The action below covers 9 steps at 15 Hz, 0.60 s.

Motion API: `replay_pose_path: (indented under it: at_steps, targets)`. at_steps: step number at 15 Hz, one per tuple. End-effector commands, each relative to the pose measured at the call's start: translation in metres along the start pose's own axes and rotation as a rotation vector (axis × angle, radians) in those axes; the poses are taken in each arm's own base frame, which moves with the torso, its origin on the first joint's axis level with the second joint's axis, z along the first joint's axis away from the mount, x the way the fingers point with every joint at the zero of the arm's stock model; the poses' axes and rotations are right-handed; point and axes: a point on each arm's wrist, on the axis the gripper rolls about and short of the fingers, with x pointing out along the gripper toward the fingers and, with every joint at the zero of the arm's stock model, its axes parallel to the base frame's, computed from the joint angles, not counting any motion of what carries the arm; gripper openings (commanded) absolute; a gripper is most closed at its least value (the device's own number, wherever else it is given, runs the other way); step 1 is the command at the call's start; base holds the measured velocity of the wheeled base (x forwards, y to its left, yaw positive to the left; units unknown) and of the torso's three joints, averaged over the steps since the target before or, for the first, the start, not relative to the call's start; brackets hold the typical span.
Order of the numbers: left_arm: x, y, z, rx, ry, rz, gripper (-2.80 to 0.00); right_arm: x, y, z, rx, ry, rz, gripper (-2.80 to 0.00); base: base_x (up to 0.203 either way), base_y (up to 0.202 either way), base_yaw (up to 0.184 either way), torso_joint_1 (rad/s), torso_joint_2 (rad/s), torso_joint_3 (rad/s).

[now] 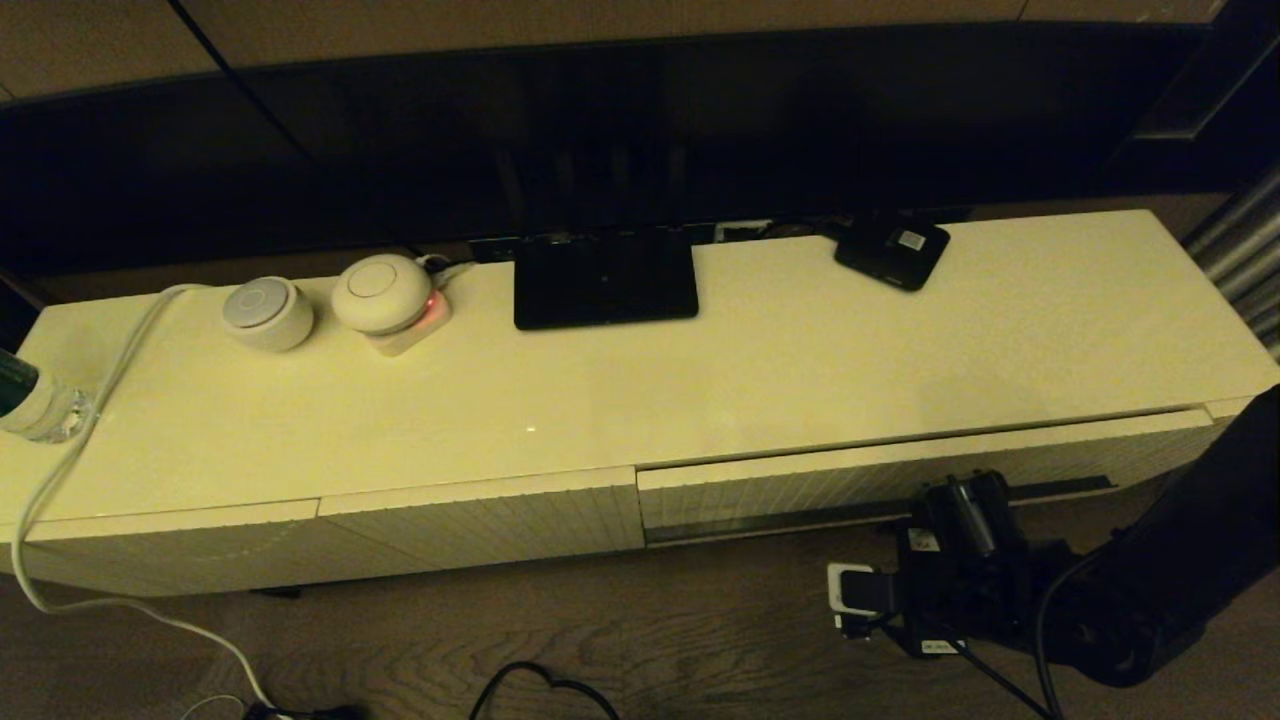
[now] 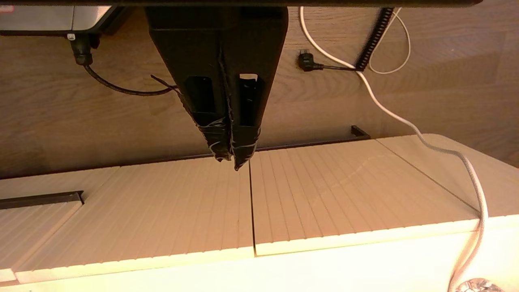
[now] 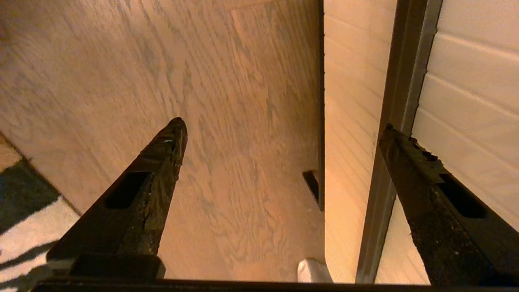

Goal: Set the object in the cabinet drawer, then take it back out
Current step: Open the drawer

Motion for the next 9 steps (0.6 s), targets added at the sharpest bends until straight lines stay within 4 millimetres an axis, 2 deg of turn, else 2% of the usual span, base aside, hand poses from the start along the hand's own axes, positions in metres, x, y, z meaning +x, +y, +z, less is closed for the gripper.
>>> replay_pose_path:
  at_steps: [1, 9]
  targets:
    - [0.000, 0.000, -0.001, 0.000, 0.003, 0.001, -2.80, 0.005, -0.003, -0.005, -0.003, 0.010, -0.001, 0.00, 0.000, 0.000, 0.000, 0.000, 0.00, 0.000]
    - [0.000, 0.000, -0.001, 0.000, 0.003, 0.001, -2.80, 0.010, 0.009, -0.008, -0.013, 0.014, 0.051, 0.00, 0.000, 0.000, 0.000, 0.000, 0.00, 0.000]
